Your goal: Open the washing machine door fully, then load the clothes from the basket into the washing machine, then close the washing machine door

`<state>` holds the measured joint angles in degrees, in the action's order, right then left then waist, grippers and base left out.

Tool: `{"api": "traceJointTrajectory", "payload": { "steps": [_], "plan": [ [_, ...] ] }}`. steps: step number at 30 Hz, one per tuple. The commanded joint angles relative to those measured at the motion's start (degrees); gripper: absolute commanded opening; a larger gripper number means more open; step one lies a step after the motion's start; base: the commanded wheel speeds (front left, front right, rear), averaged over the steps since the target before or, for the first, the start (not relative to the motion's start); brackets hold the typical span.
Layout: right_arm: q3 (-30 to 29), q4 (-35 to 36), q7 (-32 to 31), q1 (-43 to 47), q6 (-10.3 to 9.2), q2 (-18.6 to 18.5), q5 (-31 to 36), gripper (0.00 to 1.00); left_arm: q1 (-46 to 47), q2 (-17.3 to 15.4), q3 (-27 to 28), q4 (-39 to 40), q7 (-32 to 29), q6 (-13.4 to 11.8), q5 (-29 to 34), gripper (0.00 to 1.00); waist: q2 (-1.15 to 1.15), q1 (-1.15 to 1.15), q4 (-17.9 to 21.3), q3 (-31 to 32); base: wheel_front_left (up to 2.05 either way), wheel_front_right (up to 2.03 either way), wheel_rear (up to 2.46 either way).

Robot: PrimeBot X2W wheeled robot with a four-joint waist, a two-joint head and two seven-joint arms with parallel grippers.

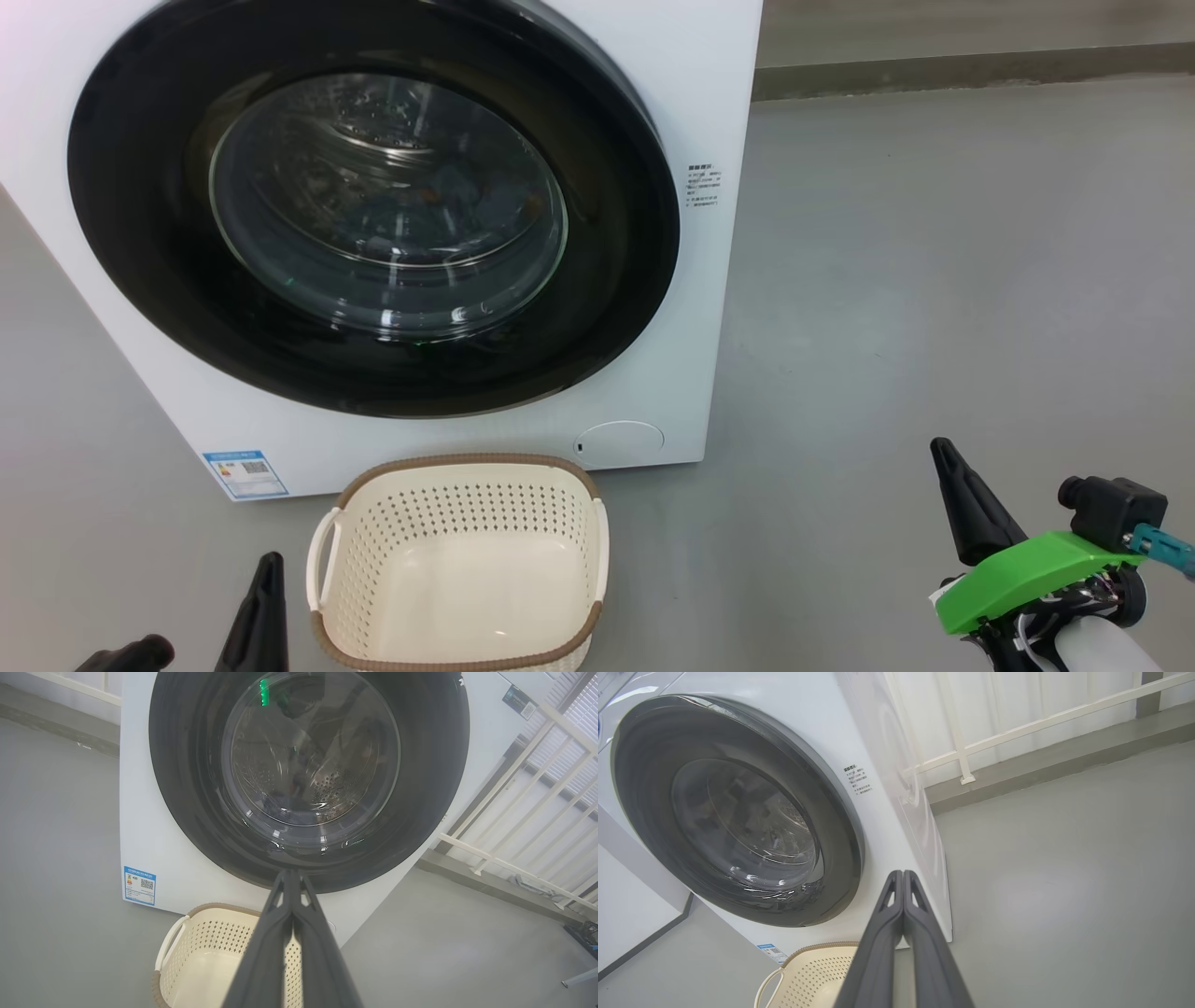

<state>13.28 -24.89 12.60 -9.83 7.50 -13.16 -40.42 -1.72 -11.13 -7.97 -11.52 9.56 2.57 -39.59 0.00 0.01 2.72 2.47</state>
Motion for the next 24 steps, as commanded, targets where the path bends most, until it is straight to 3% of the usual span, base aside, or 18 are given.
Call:
{"api": "traceJointTrajectory", "payload": {
  "steps": [1,24],
  "plan": [
    [-1.05,1.7,-0.49,-1.73,0.0,-0.69,-1.78,0.0,1.83,-0.38,1.21,0.99,-0.26,0.47,-1.27,0.0,0.0,-0.01,-0.04,-0.04,0.0,0.0,0.0],
    [-4.98,3.54,-4.38,-0.69,0.0,1.6,-12.21,0.0,3.2,1.42,3.99,0.16,-3.55,1.39,-12.0,0.0,0.0,-0.01,-0.6,-0.55,0.0,0.0,0.0]
  ]
}}
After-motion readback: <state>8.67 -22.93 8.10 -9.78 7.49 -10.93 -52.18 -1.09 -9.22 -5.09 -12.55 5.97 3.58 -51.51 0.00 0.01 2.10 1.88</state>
